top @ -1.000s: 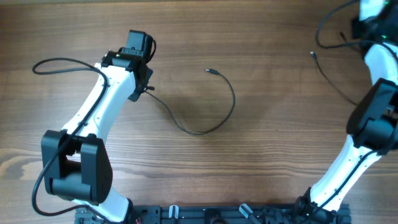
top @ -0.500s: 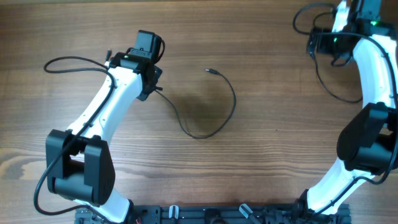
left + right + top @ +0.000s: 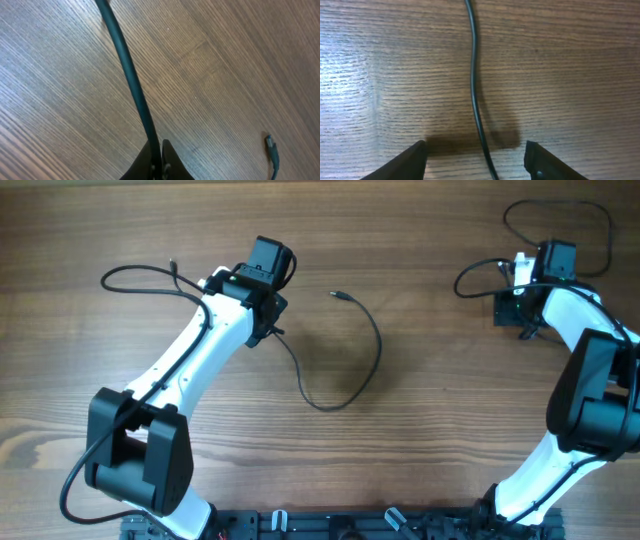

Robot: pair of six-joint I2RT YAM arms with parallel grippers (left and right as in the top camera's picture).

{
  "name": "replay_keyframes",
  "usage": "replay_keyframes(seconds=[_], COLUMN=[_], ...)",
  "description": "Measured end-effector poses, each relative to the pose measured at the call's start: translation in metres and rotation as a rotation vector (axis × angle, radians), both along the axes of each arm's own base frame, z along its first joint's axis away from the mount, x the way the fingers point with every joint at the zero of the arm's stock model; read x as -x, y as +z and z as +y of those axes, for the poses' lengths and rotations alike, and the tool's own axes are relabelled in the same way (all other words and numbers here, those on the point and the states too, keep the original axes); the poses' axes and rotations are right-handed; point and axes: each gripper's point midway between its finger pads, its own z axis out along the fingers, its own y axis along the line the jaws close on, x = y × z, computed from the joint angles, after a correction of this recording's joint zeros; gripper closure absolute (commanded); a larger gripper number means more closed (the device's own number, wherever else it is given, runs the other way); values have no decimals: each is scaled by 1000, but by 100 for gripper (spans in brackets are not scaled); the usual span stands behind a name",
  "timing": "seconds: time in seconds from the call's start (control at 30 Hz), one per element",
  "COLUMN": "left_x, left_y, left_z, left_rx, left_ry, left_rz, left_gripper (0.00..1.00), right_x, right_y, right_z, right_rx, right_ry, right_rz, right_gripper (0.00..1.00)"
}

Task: Untangle cables

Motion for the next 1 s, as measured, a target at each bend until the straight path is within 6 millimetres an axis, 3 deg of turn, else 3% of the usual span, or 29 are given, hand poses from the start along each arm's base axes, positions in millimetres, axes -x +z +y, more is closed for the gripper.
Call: replay_keyframes(seconds=[0.23,0.3,0.37,0.47,0.6,0.67,0.7,0.73,0.77,0.87,0.93,1.0], left_x=[0,0,0,0,0,0,0,0,0,0,-1,-5], left_y=[0,0,0,0,0,0,0,0,0,0,0,1], left_z=[-1,-1,-1,-1,-1,-1,-1,-1,-1,-1,-2,-7], left_rx=[0,0,0,0,0,1,1,1,1,1,3,28], left_ry=[-3,-3,-3,-3,-3,-3,-3,-3,-3,-3,-3,-9], left_rz=[0,0,0,0,0,-2,-1,-2,-1,-1,-6,-22], left_gripper=[94,94,94,94,96,96,96,96,96,96,96,96], right_x=[2,-13,-50,-101,-124,-133,-139,-145,-145,-120,-115,-114], right_y=[-1,10,49,129,185,197,191,171,142,46,38,59], right_z=[3,0,-18,-73,-136,-148,-153,-158,-162,-158,-147,-122], right_rx=[-195,-260,-286,-219,-21,73,111,140,146,98,43,-78], right_ry=[-99,-156,-196,-236,-284,-251,-232,-220,-231,-274,-270,-266], right_rz=[-31,-74,-224,-512,-786,-854,-867,-850,-795,-537,-494,-499], right_gripper=[96,96,96,96,96,93,48,7,0,0,0,0])
